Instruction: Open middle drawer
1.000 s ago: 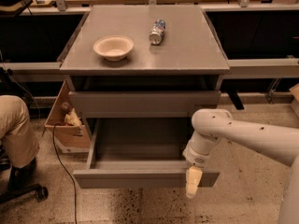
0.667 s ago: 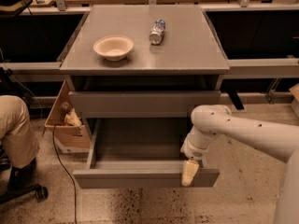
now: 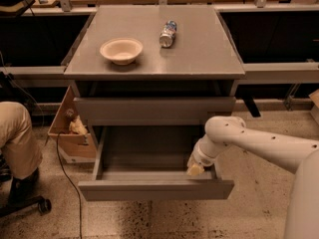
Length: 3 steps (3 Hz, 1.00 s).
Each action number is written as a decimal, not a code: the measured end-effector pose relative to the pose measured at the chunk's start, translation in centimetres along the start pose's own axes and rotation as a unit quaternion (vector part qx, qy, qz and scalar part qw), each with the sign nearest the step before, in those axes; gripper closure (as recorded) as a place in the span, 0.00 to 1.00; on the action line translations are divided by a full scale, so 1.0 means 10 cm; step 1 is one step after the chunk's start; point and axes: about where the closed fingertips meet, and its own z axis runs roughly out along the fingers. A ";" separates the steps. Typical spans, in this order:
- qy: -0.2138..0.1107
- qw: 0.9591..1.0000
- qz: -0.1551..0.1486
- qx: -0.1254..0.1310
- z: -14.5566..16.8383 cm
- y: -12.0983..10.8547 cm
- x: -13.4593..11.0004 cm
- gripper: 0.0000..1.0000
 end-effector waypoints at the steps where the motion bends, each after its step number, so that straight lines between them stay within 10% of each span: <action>1: -0.016 1.000 0.013 0.022 0.08 -0.22 -0.04 0.88; 3: -0.013 0.997 0.078 -0.004 0.65 -0.15 0.15 1.00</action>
Offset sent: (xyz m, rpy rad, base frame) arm 0.0258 0.0109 -0.0732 0.0545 0.0154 -0.1393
